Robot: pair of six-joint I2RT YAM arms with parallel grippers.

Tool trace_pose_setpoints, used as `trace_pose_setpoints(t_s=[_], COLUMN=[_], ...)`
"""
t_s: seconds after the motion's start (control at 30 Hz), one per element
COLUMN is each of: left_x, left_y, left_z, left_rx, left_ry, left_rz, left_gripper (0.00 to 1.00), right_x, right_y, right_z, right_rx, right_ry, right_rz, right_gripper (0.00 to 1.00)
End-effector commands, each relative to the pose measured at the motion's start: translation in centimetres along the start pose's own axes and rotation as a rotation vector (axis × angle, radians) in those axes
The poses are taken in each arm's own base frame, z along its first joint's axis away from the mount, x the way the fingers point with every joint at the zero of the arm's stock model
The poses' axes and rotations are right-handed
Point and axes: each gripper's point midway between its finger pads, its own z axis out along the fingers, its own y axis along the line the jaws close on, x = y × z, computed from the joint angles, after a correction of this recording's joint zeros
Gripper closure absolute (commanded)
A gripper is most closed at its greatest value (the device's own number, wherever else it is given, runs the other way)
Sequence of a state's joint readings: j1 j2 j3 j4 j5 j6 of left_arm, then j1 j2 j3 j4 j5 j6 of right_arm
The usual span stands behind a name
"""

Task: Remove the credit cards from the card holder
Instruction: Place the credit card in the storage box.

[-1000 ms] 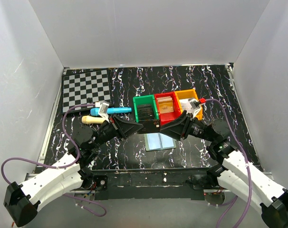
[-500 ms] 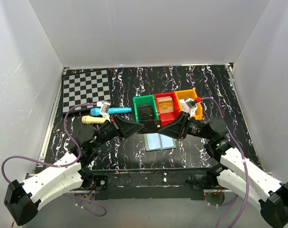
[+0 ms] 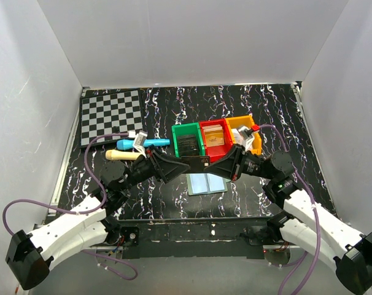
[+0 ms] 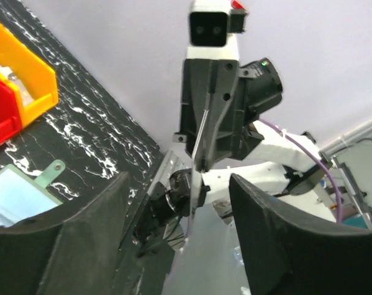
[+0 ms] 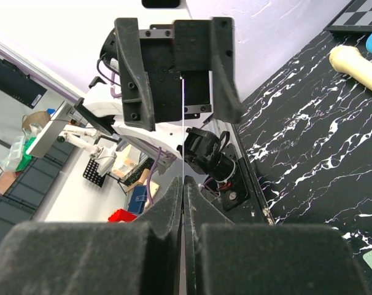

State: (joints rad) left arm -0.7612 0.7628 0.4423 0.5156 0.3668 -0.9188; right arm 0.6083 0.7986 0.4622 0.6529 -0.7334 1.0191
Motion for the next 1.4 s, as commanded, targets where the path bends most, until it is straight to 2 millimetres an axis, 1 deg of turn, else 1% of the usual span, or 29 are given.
trace_pose_setpoints(t_s=[0.0, 0.07, 0.1, 0.17, 0.2, 0.23, 0.3, 0.33, 0.37, 0.4, 0.43, 0.5, 0.63, 0.7, 0.73, 0.8, 0.83, 0.9, 1.03, 1.13, 1.17, 1.23, 1.37], left_x=[-0.9, -2.1, -3.3, -4.7, -5.1, -5.6, -5.4, -5.0, -4.6, -4.3, -3.9, -3.3, -1.7, -0.1, 0.8, 2.2, 2.4, 3.0, 4.1, 4.9, 5.1, 5.4, 5.9], left_y=[0.8, 1.0, 1.3, 0.9, 0.5, -0.7, -2.7, -3.5, -3.6, -4.1, -3.9, -3.9, -4.0, -3.8, -3.8, -3.0, -3.1, -2.3, -2.2, -1.6, -1.4, -1.1, -0.8], left_z=[-0.2, -0.7, -1.1, -1.7, -1.8, -1.7, -1.3, -1.0, -0.7, -0.6, -0.4, -0.3, -0.4, 0.0, 0.2, 0.6, 0.6, 0.9, 1.5, 1.6, 1.7, 1.7, 1.8], left_rx=[-0.087, -0.118, -0.136, -0.121, -0.1, -0.051, 0.051, 0.104, 0.135, 0.175, 0.195, 0.23, 0.276, 0.258, 0.243, 0.214, 0.217, 0.195, 0.194, 0.179, 0.17, 0.165, 0.159], left_ry=[0.019, 0.006, -0.016, -0.009, 0.006, 0.036, 0.146, 0.218, 0.282, 0.345, 0.395, 0.471, 0.571, 0.63, 0.663, 0.719, 0.728, 0.742, 0.779, 0.812, 0.82, 0.834, 0.851], left_rz=[0.064, 0.095, 0.112, 0.151, 0.172, 0.205, 0.264, 0.282, 0.297, 0.302, 0.297, 0.272, 0.248, 0.268, 0.28, 0.263, 0.261, 0.254, 0.25, 0.249, 0.248, 0.241, 0.233], left_gripper=[0.22, 0.12, 0.1, 0.08, 0.08, 0.08, 0.09, 0.11, 0.14, 0.19, 0.23, 0.27, 0.28, 0.28, 0.3, 0.35, 0.37, 0.4, 0.46, 0.49, 0.5, 0.56, 0.6], right_x=[-1.2, -0.7, -0.5, 0.4, 0.8, 1.6, 2.5, 2.9, 3.1, 3.4, 3.5, 3.8, 4.0, 4.1, 4.1, 4.0, 4.0, 3.9, 3.8, 3.8, 3.8, 3.8, 3.8], right_y=[2.5, 2.4, 2.4, 2.4, 2.2, 1.9, 2.2, 2.2, 2.3, 2.2, 2.2, 2.0, 1.6, 1.5, 1.5, 1.4, 1.4, 1.5, 1.4, 1.5, 1.5, 1.4, 1.3], right_z=[-0.4, -0.7, -0.9, -1.4, -1.6, -1.8, -2.2, -2.4, -2.6, -2.7, -2.9, -3.0, -3.1, -3.0, -3.0, -2.8, -2.7, -2.6, -2.5, -2.5, -2.5, -2.5, -2.5], right_rx=[-0.048, -0.028, -0.022, -0.013, -0.001, 0.011, -0.011, -0.015, -0.018, -0.015, -0.011, -0.005, 0.004, 0.002, -0.001, -0.005, -0.008, -0.015, -0.013, -0.012, -0.012, -0.013, -0.011], right_ry=[-0.018, 0.007, 0.021, 0.07, 0.1, 0.14, 0.193, 0.215, 0.23, 0.242, 0.247, 0.257, 0.268, 0.272, 0.272, 0.272, 0.273, 0.274, 0.273, 0.27, 0.27, 0.269, 0.267], right_rz=[-0.109, -0.13, -0.158, -0.189, -0.196, -0.189, -0.2, -0.201, -0.21, -0.207, -0.213, -0.216, -0.213, -0.207, -0.208, -0.203, -0.201, -0.199, -0.194, -0.197, -0.195, -0.197, -0.192], right_gripper=[0.99, 0.99, 0.99, 0.99, 0.99, 0.99, 0.99, 0.99, 0.99, 0.99, 0.99, 0.99, 0.99, 0.99, 0.99, 0.99, 0.99, 0.99, 0.99, 0.99, 0.99, 0.99, 0.99])
